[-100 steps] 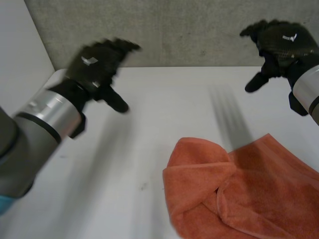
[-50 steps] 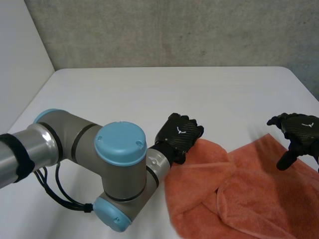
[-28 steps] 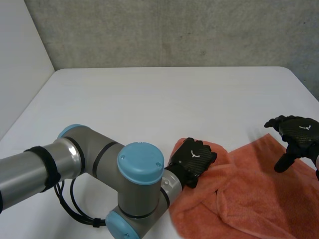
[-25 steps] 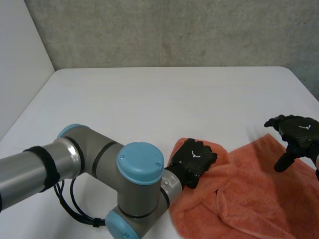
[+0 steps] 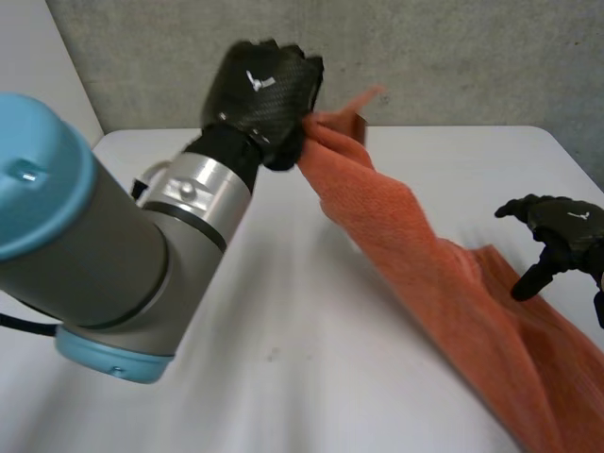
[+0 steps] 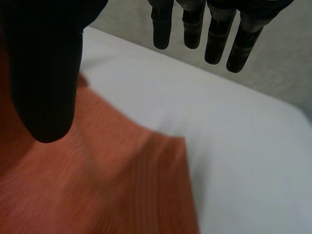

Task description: Fold the laundry

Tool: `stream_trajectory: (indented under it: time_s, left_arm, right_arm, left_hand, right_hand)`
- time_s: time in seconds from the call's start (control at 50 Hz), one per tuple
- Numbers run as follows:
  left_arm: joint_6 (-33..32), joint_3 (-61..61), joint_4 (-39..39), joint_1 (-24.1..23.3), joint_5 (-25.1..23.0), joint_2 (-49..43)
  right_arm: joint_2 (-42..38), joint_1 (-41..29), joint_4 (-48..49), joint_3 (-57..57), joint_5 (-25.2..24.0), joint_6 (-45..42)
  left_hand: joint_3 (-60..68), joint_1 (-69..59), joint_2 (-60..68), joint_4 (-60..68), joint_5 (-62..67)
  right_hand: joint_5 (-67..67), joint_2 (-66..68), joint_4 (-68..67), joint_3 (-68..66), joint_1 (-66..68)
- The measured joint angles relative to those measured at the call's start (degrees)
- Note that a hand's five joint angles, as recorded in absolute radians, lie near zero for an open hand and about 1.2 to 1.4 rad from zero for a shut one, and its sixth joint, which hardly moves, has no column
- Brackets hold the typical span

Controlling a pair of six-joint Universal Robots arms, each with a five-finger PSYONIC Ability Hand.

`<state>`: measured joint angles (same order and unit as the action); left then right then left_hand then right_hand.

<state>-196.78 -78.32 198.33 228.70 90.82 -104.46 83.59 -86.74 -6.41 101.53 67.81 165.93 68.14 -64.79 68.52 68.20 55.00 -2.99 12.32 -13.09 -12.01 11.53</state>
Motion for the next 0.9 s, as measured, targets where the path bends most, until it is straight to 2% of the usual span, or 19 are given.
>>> stream_trajectory:
  time_s: [0.1, 0.28, 0.4, 0.48, 0.66, 0.68, 0.7, 0.72, 0.74, 0.76, 0.78, 0.8, 0.84, 0.86, 0.9]
  left_arm:
    - [0.06, 0.10, -0.10, 1.08, -0.21, 4.28]
    - [0.25, -0.99, -0.12, 3.37, -1.70, 11.02]
    - [0.31, -2.40, -0.14, 4.72, -2.36, 12.46]
    - [0.34, -3.31, -0.17, 5.10, -2.45, 12.89]
    - [0.47, -4.07, -0.12, 5.33, -2.40, 14.54]
    - [0.49, -4.04, -0.10, 5.38, -2.39, 14.72]
    - [0.49, -4.03, -0.09, 5.41, -2.38, 14.80]
    - [0.50, -3.97, -0.07, 5.58, -2.36, 14.97]
    - [0.51, -3.94, -0.07, 5.69, -2.35, 15.03]
    - [0.51, -3.90, -0.06, 5.85, -2.35, 15.10]
    - [0.52, -3.88, -0.06, 6.02, -2.34, 15.14]
    - [0.53, -3.85, -0.05, 6.63, -2.31, 15.16]
    - [0.54, -3.86, -0.04, 7.08, -2.29, 15.15]
    - [0.59, -3.92, -0.04, 8.41, -2.23, 14.98]
    - [0.73, -4.01, -0.07, 9.67, -2.17, 14.74]
  right_arm:
    - [-1.76, -0.21, -7.35, -3.24, -6.25, 5.19]
    - [-7.36, -3.46, -14.56, -6.26, -18.67, 13.70]
    - [-10.09, -9.10, -17.47, -6.38, -21.39, 14.96]
    - [-12.11, -13.73, -17.31, -6.77, -21.46, 16.44]
    - [-18.82, -24.53, -12.69, -9.77, -17.83, 24.70]
    - [-19.57, -25.60, -12.31, -10.20, -16.90, 25.30]
    - [-19.96, -26.14, -12.13, -10.44, -16.34, 25.57]
    - [-20.79, -27.40, -11.48, -11.25, -14.53, 26.07]
    - [-21.08, -27.82, -11.09, -11.64, -13.50, 26.19]
    - [-21.39, -28.28, -10.57, -12.15, -12.19, 26.28]
    - [-21.53, -28.53, -10.15, -12.51, -11.28, 26.30]
    - [-21.40, -28.89, -7.99, -14.15, -7.40, 26.04]
    - [-21.19, -28.94, -6.97, -14.90, -5.68, 25.85]
    - [-20.22, -28.83, -4.39, -16.83, -1.59, 24.95]
    - [-18.24, -28.53, -1.18, -19.45, 3.27, 23.02]
  left_hand:
    - [0.06, 0.00, 0.02, 0.01, 0.00]
    - [0.06, 0.00, 0.05, 0.22, 0.00]
    - [0.07, 0.00, 0.06, 0.22, 0.00]
    - [0.07, 0.00, 0.07, 0.22, 0.00]
    - [0.08, 0.00, 0.07, 0.24, 0.00]
    - [0.08, 0.00, 0.08, 0.25, 0.00]
    - [0.08, 0.00, 0.08, 0.25, 0.00]
    - [0.08, 0.00, 0.09, 0.25, 0.00]
    - [0.08, 0.00, 0.09, 0.25, 0.00]
    - [0.08, 0.00, 0.09, 0.25, 0.00]
    - [0.08, 0.00, 0.09, 0.27, 0.00]
    - [0.08, 0.00, 0.10, 0.25, 0.00]
    - [0.08, 0.00, 0.10, 0.25, 0.00]
    - [0.08, 0.00, 0.10, 0.26, 0.00]
    - [0.08, 0.00, 0.10, 0.26, 0.00]
  right_hand:
    - [0.00, 0.00, 0.00, 0.00, 0.00]
    - [0.00, 0.00, 0.00, 0.00, 0.00]
    - [0.00, 0.00, 0.00, 0.00, 0.00]
    - [0.00, 0.00, 0.00, 0.00, 0.00]
    - [0.00, 0.00, 0.00, 0.00, 0.00]
    - [-6.24, 7.70, -6.29, -6.88, 6.03]
    - [-6.24, 7.70, -6.29, -6.88, 6.03]
    - [-20.99, 23.95, -21.72, -23.78, 20.12]
    - [-25.21, 27.47, -26.19, -27.16, 24.56]
    - [-34.24, 37.14, -35.72, -36.60, 33.57]
    - [-34.24, 37.14, -35.72, -36.60, 33.57]
    - [-49.93, 52.75, -51.44, -52.24, 43.87]
    - [-49.93, 52.75, -51.44, -52.24, 43.87]
    - [-49.93, 52.75, -51.44, -52.24, 43.87]
    - [-52.43, 54.74, -54.86, -55.33, 44.01]
